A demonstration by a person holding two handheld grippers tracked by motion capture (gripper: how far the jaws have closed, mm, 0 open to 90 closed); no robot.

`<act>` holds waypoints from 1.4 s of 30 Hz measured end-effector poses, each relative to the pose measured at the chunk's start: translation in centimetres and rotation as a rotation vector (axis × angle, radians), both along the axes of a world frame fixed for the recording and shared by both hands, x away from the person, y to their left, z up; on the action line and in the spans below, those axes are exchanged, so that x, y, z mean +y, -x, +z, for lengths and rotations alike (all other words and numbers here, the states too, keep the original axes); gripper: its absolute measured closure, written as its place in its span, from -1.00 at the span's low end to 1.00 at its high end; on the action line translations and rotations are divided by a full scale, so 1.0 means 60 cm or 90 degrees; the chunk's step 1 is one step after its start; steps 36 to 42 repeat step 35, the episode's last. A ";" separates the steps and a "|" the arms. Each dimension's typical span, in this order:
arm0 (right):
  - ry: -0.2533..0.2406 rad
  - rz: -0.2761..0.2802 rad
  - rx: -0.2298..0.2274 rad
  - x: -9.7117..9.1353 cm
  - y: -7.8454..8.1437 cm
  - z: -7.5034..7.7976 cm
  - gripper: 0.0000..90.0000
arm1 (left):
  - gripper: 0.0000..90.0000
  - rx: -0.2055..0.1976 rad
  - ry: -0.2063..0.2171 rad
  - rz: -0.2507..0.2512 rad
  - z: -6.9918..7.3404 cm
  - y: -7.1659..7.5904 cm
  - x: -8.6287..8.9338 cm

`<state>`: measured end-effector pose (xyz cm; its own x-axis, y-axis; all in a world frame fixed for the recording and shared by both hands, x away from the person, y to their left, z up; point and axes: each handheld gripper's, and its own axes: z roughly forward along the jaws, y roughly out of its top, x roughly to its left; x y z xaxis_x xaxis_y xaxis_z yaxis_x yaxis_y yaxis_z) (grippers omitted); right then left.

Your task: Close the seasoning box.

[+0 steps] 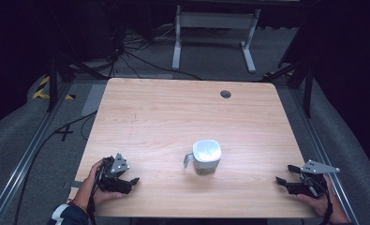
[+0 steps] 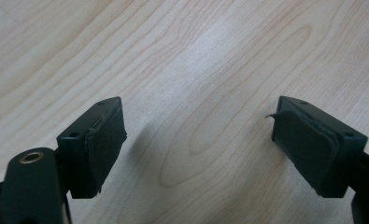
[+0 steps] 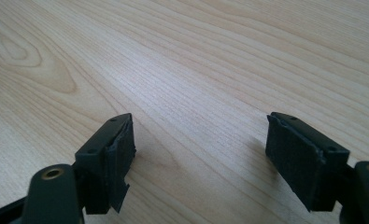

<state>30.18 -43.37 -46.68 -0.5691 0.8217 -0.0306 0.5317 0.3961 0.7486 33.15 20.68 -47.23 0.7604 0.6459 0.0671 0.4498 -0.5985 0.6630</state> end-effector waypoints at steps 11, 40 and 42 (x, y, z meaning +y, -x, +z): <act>0.001 -0.004 0.000 0.001 0.001 0.000 -0.47 | -0.68 0.012 0.070 0.040 -0.016 0.004 0.014; 0.001 0.000 0.000 0.000 0.001 0.000 -0.47 | -0.68 0.011 0.070 0.040 -0.016 0.004 0.015; 0.001 0.000 0.000 0.000 0.001 0.000 -0.47 | -0.68 0.011 0.070 0.040 -0.016 0.004 0.015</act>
